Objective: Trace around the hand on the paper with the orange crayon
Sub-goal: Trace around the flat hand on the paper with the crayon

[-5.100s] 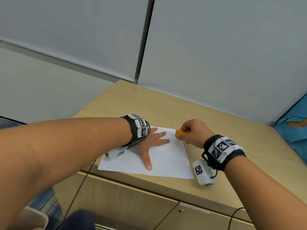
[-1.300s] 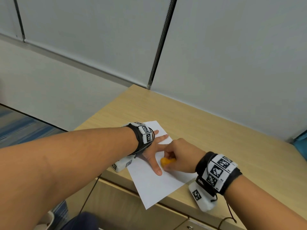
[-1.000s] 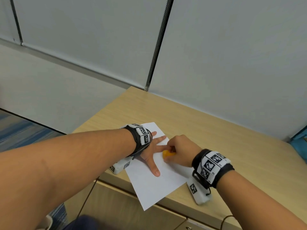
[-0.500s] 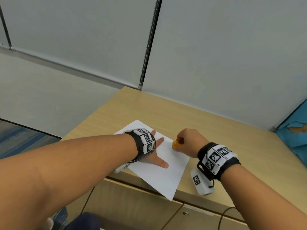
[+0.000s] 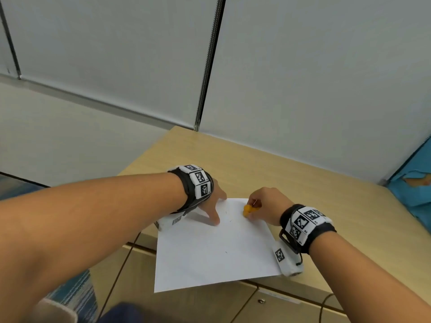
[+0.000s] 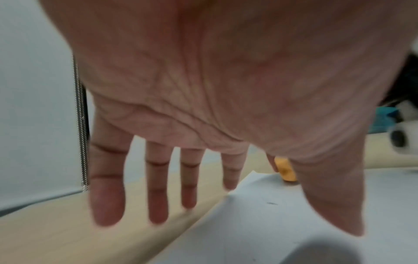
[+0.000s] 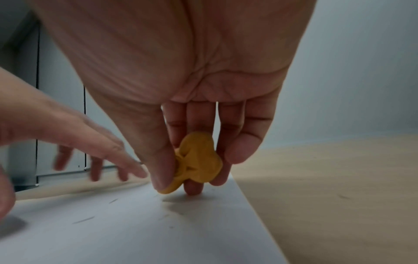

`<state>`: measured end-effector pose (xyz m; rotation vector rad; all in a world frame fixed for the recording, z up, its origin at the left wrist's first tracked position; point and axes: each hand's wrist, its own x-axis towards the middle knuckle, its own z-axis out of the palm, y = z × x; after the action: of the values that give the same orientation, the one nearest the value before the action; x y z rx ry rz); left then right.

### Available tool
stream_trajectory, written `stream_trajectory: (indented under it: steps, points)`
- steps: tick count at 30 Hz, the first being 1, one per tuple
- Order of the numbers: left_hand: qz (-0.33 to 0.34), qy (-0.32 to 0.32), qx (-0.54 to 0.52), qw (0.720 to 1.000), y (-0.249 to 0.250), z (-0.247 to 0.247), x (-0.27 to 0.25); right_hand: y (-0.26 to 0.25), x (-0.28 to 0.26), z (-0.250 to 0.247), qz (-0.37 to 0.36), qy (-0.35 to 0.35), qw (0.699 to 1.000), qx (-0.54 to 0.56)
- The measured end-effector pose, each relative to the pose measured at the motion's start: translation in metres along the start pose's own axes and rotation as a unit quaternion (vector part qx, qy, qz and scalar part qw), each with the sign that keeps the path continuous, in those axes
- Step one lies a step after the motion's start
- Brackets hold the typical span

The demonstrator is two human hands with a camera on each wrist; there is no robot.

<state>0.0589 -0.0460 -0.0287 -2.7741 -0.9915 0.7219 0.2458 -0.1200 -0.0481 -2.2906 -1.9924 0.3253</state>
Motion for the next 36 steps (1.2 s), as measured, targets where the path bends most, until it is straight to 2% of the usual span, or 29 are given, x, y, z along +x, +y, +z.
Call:
stream_trajectory:
  steps: [4,9,16,21,25,27,29,31,34,36]
  points:
    - [0.031,-0.009,-0.022,0.999,-0.005,0.010,0.015,0.002,0.005,0.001,-0.008,0.010,1.000,0.020]
    - [0.002,-0.004,-0.113,0.994,-0.014,0.043,0.031,0.005,0.019,-0.002,0.018,0.060,0.997,0.044]
    - [0.022,-0.007,-0.115,0.993,-0.020,0.049,0.042,-0.022,0.033,0.009,-0.043,-0.007,0.999,0.021]
    - [0.026,-0.024,-0.096,0.995,-0.019,0.045,0.043,-0.029,0.031,0.012,-0.063,-0.009,0.998,0.016]
    - [0.013,-0.039,-0.077,0.996,-0.018,0.040,0.043,-0.043,0.016,0.015,-0.125,-0.074,0.989,0.028]
    - [0.012,-0.044,-0.079,0.996,-0.018,0.038,0.040,-0.038,0.025,0.009,-0.110,-0.065,0.992,0.004]
    - [0.011,-0.048,-0.085,0.995,-0.017,0.036,0.037,-0.028,0.037,-0.002,-0.064,-0.030,0.997,-0.008]
    - [0.009,-0.049,-0.088,0.995,-0.016,0.036,0.037,-0.028,0.039,-0.003,-0.058,-0.021,0.998,-0.014]
    - [0.004,-0.053,-0.086,0.995,-0.017,0.036,0.037,-0.044,0.023,0.007,-0.112,-0.071,0.991,-0.007]
    - [0.002,-0.054,-0.084,0.995,-0.017,0.035,0.037,-0.044,0.023,0.007,-0.107,-0.091,0.990,0.003]
